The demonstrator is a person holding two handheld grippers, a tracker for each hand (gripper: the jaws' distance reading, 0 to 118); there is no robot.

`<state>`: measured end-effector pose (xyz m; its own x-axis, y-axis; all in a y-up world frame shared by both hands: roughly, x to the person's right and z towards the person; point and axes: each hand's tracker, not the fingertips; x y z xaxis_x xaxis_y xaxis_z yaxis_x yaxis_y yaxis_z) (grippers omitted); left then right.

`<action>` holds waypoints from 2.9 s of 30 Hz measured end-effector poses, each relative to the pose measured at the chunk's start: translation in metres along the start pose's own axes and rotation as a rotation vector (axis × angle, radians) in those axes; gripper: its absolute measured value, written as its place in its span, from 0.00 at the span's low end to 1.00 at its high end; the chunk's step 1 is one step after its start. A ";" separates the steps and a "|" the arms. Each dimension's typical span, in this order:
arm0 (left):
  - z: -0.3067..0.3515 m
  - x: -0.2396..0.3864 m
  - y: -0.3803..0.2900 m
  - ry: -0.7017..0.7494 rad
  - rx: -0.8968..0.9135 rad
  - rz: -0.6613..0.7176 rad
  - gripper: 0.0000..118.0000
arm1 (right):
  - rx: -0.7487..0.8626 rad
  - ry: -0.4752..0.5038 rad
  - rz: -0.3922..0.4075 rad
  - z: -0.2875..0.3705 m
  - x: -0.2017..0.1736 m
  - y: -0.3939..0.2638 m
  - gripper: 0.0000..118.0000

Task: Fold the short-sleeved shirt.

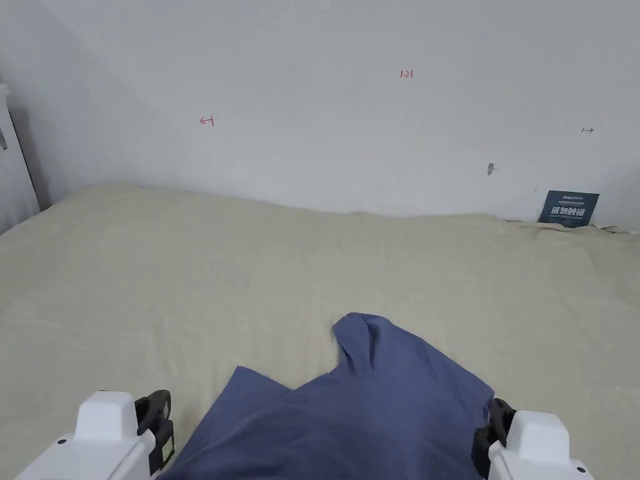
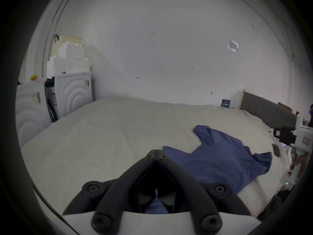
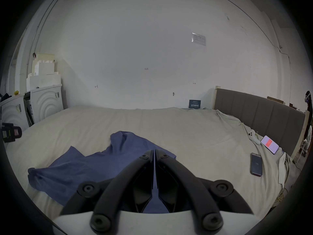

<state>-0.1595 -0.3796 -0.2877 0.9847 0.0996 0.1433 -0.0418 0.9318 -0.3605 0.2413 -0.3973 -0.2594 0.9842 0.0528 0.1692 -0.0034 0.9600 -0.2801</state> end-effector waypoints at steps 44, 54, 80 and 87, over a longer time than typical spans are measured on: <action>-0.034 -0.074 -0.084 0.017 -0.325 0.052 0.00 | -0.111 0.081 0.038 -0.023 -0.025 -0.026 0.00; -0.024 -0.047 -0.045 0.010 -0.274 0.059 0.00 | -0.156 0.101 0.073 -0.093 -0.004 0.006 0.01; -0.079 -0.046 -0.062 0.116 -0.405 0.080 0.00 | -0.711 0.187 0.196 -0.395 -0.024 0.011 0.63; -0.082 -0.048 -0.070 0.122 -0.423 0.077 0.00 | -0.723 0.177 0.161 -0.384 -0.009 0.007 0.63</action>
<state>-0.1900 -0.4778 -0.3449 0.9952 0.0978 0.0010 -0.0677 0.6960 -0.7149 0.3009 -0.4970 -0.6259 0.9953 0.0733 -0.0629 -0.0920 0.5215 -0.8483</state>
